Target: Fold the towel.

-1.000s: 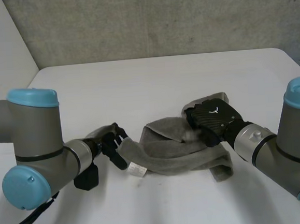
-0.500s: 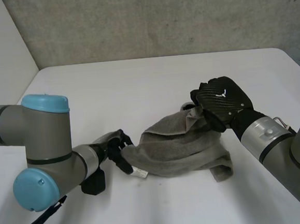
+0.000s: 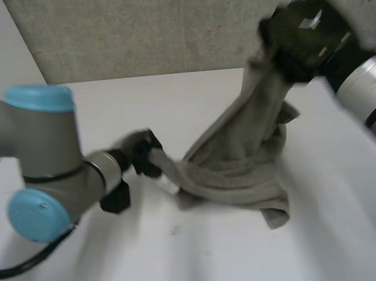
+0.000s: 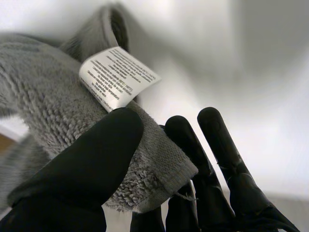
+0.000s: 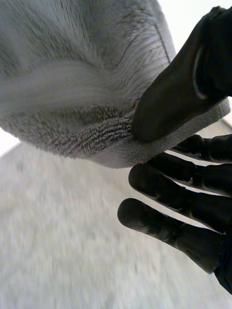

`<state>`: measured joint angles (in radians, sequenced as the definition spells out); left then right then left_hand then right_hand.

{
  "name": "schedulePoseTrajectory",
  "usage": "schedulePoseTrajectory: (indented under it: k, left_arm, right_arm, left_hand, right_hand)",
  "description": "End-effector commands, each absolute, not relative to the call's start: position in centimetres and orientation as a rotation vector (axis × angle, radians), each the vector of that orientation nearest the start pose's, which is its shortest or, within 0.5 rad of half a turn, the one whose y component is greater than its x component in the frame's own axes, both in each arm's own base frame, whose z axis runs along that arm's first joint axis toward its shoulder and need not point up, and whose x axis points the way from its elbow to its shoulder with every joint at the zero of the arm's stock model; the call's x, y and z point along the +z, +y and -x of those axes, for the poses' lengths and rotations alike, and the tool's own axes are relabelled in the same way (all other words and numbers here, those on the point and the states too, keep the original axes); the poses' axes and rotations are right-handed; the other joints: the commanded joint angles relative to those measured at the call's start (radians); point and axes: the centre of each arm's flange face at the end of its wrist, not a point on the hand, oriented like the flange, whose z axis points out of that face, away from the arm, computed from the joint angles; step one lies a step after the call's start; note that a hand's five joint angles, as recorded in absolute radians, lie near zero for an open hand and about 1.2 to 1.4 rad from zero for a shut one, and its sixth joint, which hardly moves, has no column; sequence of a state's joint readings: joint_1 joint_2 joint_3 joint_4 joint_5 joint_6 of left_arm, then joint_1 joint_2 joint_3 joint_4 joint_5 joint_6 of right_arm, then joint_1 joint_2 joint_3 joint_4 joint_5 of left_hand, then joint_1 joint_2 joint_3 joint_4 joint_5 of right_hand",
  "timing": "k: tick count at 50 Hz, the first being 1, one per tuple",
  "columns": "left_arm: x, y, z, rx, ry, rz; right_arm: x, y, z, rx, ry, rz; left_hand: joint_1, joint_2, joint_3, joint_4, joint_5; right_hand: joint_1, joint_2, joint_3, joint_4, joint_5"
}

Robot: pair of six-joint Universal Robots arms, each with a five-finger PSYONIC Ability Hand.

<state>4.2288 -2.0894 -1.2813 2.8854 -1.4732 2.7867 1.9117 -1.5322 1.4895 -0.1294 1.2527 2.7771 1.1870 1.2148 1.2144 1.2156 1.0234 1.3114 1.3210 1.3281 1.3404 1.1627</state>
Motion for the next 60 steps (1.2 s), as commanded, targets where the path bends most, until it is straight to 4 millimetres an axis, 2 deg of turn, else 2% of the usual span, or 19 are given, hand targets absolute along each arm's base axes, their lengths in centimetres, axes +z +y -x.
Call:
schedulePoseTrajectory:
  k: [1,7,15,21,27,31,35,37,39,40,41,42,49,51,55,56,58,59,60]
  left_arm:
    - [28.7,-28.0,24.9,1.654,-2.198,0.316]
    - [34.4,-27.2,23.5,1.896,-2.101,0.442]
    - [36.7,-25.9,23.1,1.924,-2.130,0.544]
    - [35.3,-26.3,23.3,1.901,-2.196,0.639]
    - [30.7,-29.1,23.7,1.816,-2.348,0.815]
    - [28.4,-32.4,24.0,1.871,-2.415,0.853]
    - [28.5,-35.2,24.6,2.012,-2.363,0.806]
    - [29.5,-36.6,25.1,2.123,-2.282,0.767]
    - [33.3,-38.7,25.8,2.396,-2.039,0.664]
    - [33.4,-38.8,25.8,2.398,-2.038,0.663]
    - [35.7,-39.2,26.1,2.514,-1.893,0.598]
    - [38.1,-39.3,26.3,2.610,-1.751,0.532]
    - [43.5,-38.2,26.0,2.760,-1.458,0.375]
    - [43.5,-38.0,26.0,2.757,-1.463,0.370]
    - [40.4,-38.4,25.8,2.664,-1.624,0.417]
    - [40.4,-38.4,25.8,2.664,-1.624,0.417]
    - [36.9,-38.5,25.1,2.554,-1.806,0.461]
    - [36.9,-38.5,25.1,2.553,-1.807,0.462]
    - [34.7,-38.4,24.6,2.485,-1.908,0.488]
  right_arm:
    - [39.9,-25.8,-21.9,-2.358,1.681,0.826]
    - [43.4,-25.7,-19.2,-2.376,1.765,0.752]
    - [45.3,-24.5,-18.5,-2.352,1.826,0.766]
    - [41.1,-27.4,-18.7,-2.112,2.072,0.853]
    - [35.9,-30.4,-19.3,-1.895,2.249,1.022]
    - [34.0,-32.8,-19.5,-1.870,2.267,1.012]
    - [33.1,-37.1,-21.0,-1.980,2.168,0.919]
    - [33.5,-38.2,-21.8,-2.046,2.104,0.873]
    - [34.5,-39.1,-22.5,-2.132,2.017,0.815]
    - [35.9,-39.9,-22.8,-2.222,1.919,0.748]
    - [37.4,-40.4,-22.9,-2.308,1.813,0.680]
    - [37.5,-40.4,-22.9,-2.308,1.812,0.679]
    - [44.0,-39.3,-22.1,-2.454,1.439,0.425]
    - [44.1,-38.9,-22.1,-2.428,1.444,0.427]
    - [43.0,-38.3,-22.2,-2.361,1.508,0.451]
    - [41.8,-38.0,-22.5,-2.295,1.565,0.488]
    - [40.3,-37.9,-22.7,-2.223,1.627,0.540]
    - [38.5,-37.8,-22.6,-2.151,1.696,0.594]
    - [36.6,-37.7,-22.6,-2.082,1.761,0.657]
  left_hand:
    - [0.209,0.182,0.182,0.181,0.198]
    - [0.209,0.182,0.182,0.181,0.198]
    - [0.209,0.182,0.182,0.181,0.198]
    - [0.209,0.182,0.182,0.181,0.198]
    - [0.209,0.182,0.182,0.181,0.198]
    - [0.209,0.182,0.182,0.181,0.198]
    - [0.209,0.182,0.182,0.181,0.198]
    - [0.209,0.182,0.182,0.181,0.198]
    - [0.209,0.182,0.182,0.181,0.198]
    - [0.209,0.182,0.182,0.181,0.198]
    - [0.209,0.182,0.182,0.181,0.198]
    - [0.209,0.182,0.182,0.181,0.198]
    - [0.209,0.182,0.182,0.181,0.198]
    - [0.209,0.182,0.182,0.181,0.198]
    - [0.209,0.182,0.182,0.181,0.198]
    - [0.209,0.182,0.182,0.181,0.198]
    - [0.209,0.182,0.182,0.181,0.198]
    - [0.209,0.182,0.182,0.181,0.198]
    - [0.209,0.182,0.182,0.181,0.198]
  right_hand:
    - [0.085,0.075,0.068,0.056,0.059]
    - [0.085,0.075,0.068,0.056,0.059]
    - [0.085,0.075,0.068,0.056,0.059]
    - [0.085,0.075,0.068,0.056,0.059]
    - [0.085,0.075,0.068,0.056,0.059]
    - [0.085,0.075,0.068,0.056,0.059]
    - [0.085,0.075,0.068,0.056,0.059]
    - [0.085,0.075,0.068,0.056,0.059]
    - [0.085,0.075,0.068,0.056,0.059]
    - [0.085,0.075,0.068,0.056,0.059]
    - [0.085,0.075,0.068,0.056,0.059]
    - [0.085,0.075,0.068,0.056,0.059]
    - [0.085,0.075,0.068,0.056,0.059]
    - [0.085,0.075,0.068,0.056,0.059]
    - [0.085,0.075,0.068,0.056,0.059]
    - [0.085,0.075,0.068,0.056,0.059]
    - [0.085,0.075,0.068,0.056,0.059]
    - [0.085,0.075,0.068,0.056,0.059]
    - [0.085,0.075,0.068,0.056,0.059]
